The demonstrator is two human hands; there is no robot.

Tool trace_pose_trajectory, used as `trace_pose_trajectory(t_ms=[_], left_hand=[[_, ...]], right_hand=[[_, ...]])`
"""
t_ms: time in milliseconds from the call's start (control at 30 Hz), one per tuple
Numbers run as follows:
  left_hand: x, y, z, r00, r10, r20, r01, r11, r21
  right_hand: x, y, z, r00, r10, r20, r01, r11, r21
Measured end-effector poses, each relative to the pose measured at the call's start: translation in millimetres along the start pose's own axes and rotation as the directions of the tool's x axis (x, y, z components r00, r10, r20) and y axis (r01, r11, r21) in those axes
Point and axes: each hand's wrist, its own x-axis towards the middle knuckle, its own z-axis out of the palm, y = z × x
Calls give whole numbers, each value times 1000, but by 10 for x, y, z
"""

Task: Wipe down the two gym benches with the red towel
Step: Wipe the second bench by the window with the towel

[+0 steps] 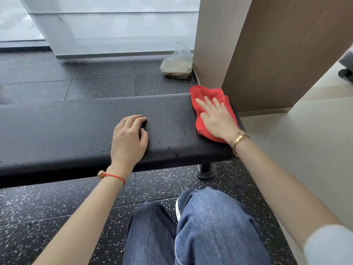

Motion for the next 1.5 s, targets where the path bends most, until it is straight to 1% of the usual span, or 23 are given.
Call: trace_pose_trajectory(t_ms=[33, 67, 100, 167, 233, 300, 367, 433, 500, 533, 600, 667, 733, 833, 900, 933, 1033, 1100, 1167, 1267, 1333, 1400, 1500], left_hand=[[1, 9, 2, 1000, -3, -2, 3, 1000, 1], [2, 15, 3, 1000, -4, -2, 4, 1000, 2], [4, 16, 3, 1000, -4, -1, 4, 1000, 1], [6, 10, 6, 1000, -2, -8, 2, 1000, -4], [2, -12, 10, 1000, 2, -19, -3, 1000, -9], [5, -31, 15, 1000, 6, -26, -7, 1000, -15], [10, -37, 23, 1000, 12, -28, -13, 1000, -21], [7, -25, 24, 1000, 12, -27, -12, 1000, -20], [-2, -12, 20, 1000, 4, -28, -5, 1000, -14], [-3, -7, 17, 1000, 1, -26, -2, 1000, -12], [0, -9, 21, 1000, 1, -26, -1, 1000, -9], [8, -17, 27, 1000, -4, -24, 4, 1000, -9], [15, -20, 34, 1000, -7, -22, 7, 1000, -13], [17, -31, 31, 1000, -4, -22, 3, 1000, -17], [17, -41, 27, 1000, 1, -23, -1, 1000, -14], [18, -44, 27, 1000, 2, -21, -2, 1000, -14], [10, -44, 25, 1000, -4, -17, 4, 1000, -15], [10, -36, 16, 1000, -7, -18, 7, 1000, -17], [10, -28, 4, 1000, -6, -18, 6, 1000, -17], [14, -24, 3, 1000, -3, -16, 3, 1000, -13], [15, -31, 8, 1000, -3, -16, 3, 1000, -13], [14, -32, 11, 1000, -4, -19, 3, 1000, -16], [8, -26, 7, 1000, -2, -18, 2, 1000, -8]], right_hand=[[124, -69, -4, 999, 42, -3, -42, 999, -10], [202, -176, 22, 999, 49, -4, -49, 999, -18], [226, -305, 56, 1000, 18, 1, -18, 1000, -15], [100, -534, 160, 993, -115, 13, 115, 993, -5], [-209, -625, 244, 963, -269, 7, 269, 963, -7], [-478, -489, 246, 941, -338, 6, 338, 941, 12], [-495, -197, 150, 961, -277, -4, 277, 961, 2], [-307, 48, 35, 993, -115, -17, 115, 993, -15], [-76, 67, -44, 1000, 20, -4, -20, 1000, -10], [-10, -21, -30, 999, 42, -11, -42, 999, -18], [-27, -288, 72, 1000, -6, -23, 5, 999, -37], [-195, -595, 220, 990, -139, -23, 138, 989, -43], [-376, -877, 343, 961, -277, -20, 275, 959, -67], [-479, -1002, 396, 937, -350, -24, 347, 935, -77], [-483, -832, 344, 943, -330, -42, 326, 942, -78], [-470, -698, 311, 955, -291, -61, 286, 955, -75], [-337, -381, 202, 991, -84, -105, 77, 995, -66], [-241, -422, 200, 994, 19, -111, -25, 998, -55], [-248, -579, 238, 995, 0, -100, -5, 999, -51], [-494, -698, 312, 973, -219, -65, 217, 975, -41], [-647, -584, 280, 945, -326, -28, 326, 945, -22], [-571, -363, 208, 950, -313, -11, 313, 949, -34], [-109, -184, 110, 994, -110, -13, 110, 993, -53]])
